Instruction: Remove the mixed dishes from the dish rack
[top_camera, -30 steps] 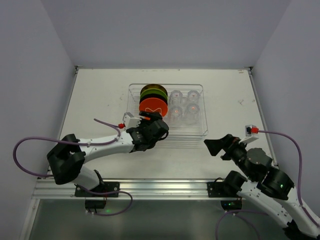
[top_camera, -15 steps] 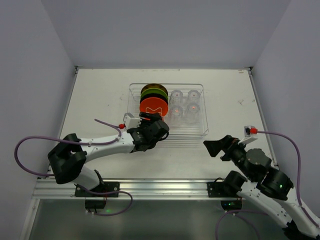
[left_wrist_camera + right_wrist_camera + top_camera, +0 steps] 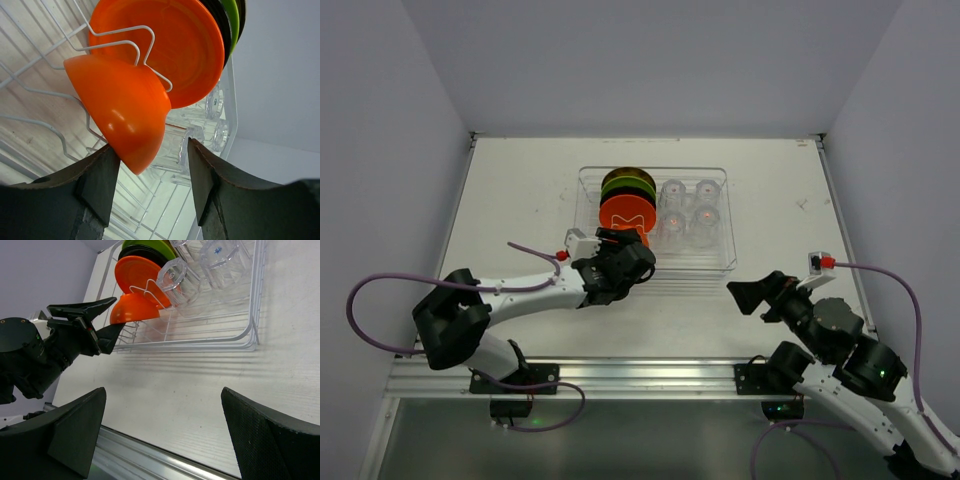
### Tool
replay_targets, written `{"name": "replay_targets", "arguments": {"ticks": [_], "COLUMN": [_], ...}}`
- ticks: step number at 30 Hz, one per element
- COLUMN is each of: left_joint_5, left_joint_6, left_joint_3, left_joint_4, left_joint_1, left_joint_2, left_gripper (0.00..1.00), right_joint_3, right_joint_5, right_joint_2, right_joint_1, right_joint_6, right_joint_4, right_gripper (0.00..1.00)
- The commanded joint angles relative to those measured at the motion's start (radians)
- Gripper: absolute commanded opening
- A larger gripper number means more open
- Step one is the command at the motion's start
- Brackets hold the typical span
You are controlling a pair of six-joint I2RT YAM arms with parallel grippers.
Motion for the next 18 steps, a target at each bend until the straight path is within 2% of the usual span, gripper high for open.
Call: {"name": "replay_targets", "arguments": {"ticks": [1,18], "left_joint_5": [-0.009,-0.046], "left_joint_6": [-0.606,-0.608], "left_joint_3": [-0.079,-0.113], "left_joint_4": [-0.111,-0.104], "left_joint_1": [-0.007,-0.014], "left_joint_2": [0.036,-0.005], "left_gripper": [0.57,0.57], "right_joint_3": [0.001,0.0], "right_joint_5": [-0.015,-0.036], "right_joint_2": [-0.013,-0.019], "right_joint_1": [0.002,0.001], "right_joint_6": [-0.026,-0.04], "right_joint_4": [0.018,0.019], "right_gripper": [0.99,0.99]}}
